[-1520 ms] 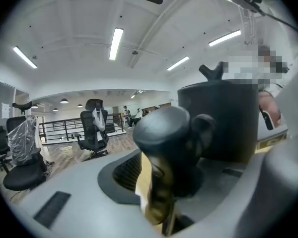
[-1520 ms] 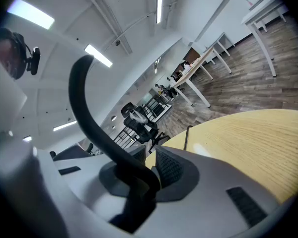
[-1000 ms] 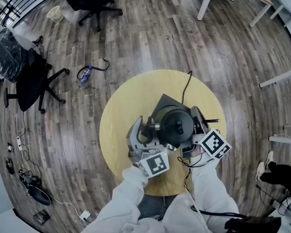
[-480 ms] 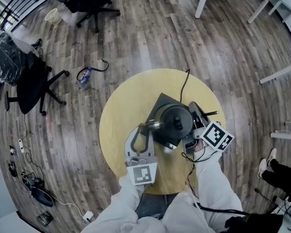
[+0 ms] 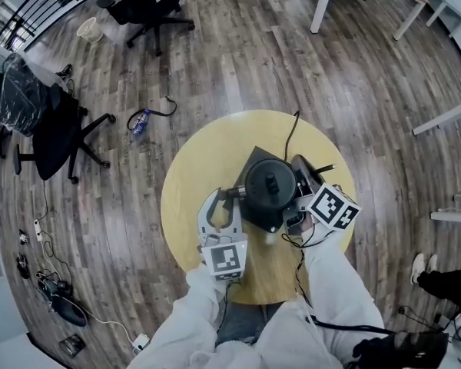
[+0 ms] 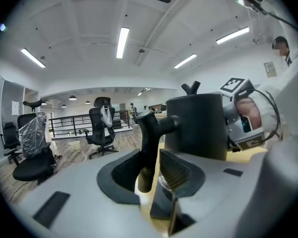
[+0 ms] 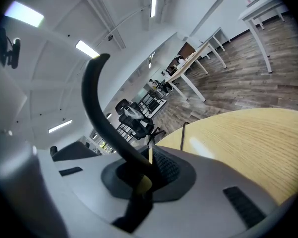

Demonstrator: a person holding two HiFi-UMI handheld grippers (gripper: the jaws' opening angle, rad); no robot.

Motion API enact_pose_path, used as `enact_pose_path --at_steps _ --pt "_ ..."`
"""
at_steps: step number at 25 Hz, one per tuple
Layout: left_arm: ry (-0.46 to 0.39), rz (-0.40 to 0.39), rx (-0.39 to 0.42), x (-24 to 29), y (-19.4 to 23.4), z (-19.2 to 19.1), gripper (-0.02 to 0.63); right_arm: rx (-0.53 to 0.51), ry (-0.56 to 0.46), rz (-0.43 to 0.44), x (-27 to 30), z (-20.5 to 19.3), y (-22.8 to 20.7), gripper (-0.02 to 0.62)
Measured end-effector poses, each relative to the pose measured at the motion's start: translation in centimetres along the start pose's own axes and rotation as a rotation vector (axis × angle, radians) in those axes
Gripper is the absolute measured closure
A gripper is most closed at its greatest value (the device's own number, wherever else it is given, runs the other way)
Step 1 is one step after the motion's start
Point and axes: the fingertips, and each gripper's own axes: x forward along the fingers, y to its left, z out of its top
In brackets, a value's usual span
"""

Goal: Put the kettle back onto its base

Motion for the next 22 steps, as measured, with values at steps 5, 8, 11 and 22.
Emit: enact_pose_path --at_steps 5,8,11,22 --pt "0.040 -0.027 -0.012 0.0 -0.5 -0.3 0.500 0.004 0.001 0.004 -0.9 -0.2 -0.1 0.560" --pt "0.052 -0.016 -0.029 -0.1 -0.8 -0.3 0.500 0.006 0.002 -0.002 -1.2 -0.1 -0.2 0.561" --pt "0.046 -0.008 -0.016 0.2 -0.7 0.0 0.500 0.035 -0.012 -0.005 -1.3 -0.3 -0.6 0.561" --pt "0.109 -0.001 -0.021 0.4 0.1 -0.6 0.500 0.064 0.002 0.023 -1.9 -0.7 0.1 0.555"
